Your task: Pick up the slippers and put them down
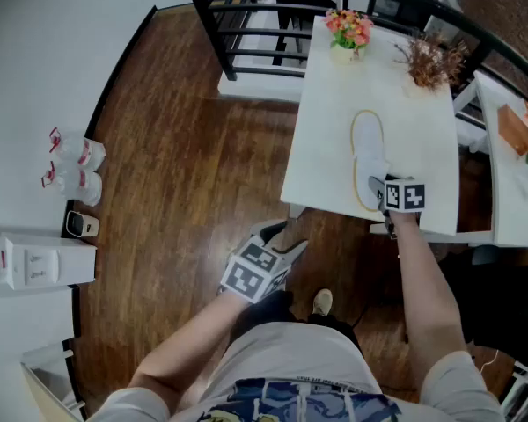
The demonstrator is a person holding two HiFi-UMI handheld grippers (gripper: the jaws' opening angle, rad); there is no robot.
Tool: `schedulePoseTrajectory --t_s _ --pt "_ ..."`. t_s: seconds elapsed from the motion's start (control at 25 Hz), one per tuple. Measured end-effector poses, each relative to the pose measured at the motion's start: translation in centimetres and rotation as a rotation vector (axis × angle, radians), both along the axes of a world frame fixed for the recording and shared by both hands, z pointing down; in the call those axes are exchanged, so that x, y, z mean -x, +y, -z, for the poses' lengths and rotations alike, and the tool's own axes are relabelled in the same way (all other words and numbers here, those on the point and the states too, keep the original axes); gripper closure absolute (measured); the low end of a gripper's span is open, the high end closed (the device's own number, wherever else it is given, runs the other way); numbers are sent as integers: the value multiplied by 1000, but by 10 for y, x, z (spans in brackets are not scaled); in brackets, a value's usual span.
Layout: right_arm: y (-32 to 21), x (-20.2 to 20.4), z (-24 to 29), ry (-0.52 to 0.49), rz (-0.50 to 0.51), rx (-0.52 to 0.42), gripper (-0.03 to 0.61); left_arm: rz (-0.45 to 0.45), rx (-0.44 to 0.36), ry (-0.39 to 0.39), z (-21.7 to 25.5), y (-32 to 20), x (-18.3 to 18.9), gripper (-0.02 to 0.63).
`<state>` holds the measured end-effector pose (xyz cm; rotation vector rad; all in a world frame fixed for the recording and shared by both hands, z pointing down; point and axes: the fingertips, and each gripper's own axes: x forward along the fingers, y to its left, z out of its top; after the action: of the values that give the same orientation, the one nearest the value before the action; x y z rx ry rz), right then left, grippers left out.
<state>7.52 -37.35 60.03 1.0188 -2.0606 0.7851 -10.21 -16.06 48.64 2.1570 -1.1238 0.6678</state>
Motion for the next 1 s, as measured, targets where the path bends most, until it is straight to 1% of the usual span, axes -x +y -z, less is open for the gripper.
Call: schedulePoseTrajectory --t_s 0.04,0.12,0.24,0.28,0.32,0.4,0.6,0.88,1.0 --pt "-1 -1 -4 15 8 2 362 -2 3 3 -1 1 -1 382" --pt "-2 -2 -11 43 20 0 398 -4 9 7 -5 2 -4 382" --pt "-4 -2 -11 61 38 -27 429 2 16 9 -10 3 -6 382" --pt "-4 -2 -9 62 45 -40 457 5 18 10 -11 4 -7 382" --pt "-3 -2 -7 63 51 -53 532 8 20 10 -12 5 -9 382" --pt "-1 -3 -4 64 59 -68 546 14 22 12 -12 8 -12 382" --pt "6 -13 7 52 80 -94 551 39 14 7 -12 13 -24 382" --pt "29 -24 34 -18 110 -130 551 85 1 6 -8 27 -44 382" --pt "42 -26 43 -48 139 -142 551 109 -7 3 -7 35 -54 382"
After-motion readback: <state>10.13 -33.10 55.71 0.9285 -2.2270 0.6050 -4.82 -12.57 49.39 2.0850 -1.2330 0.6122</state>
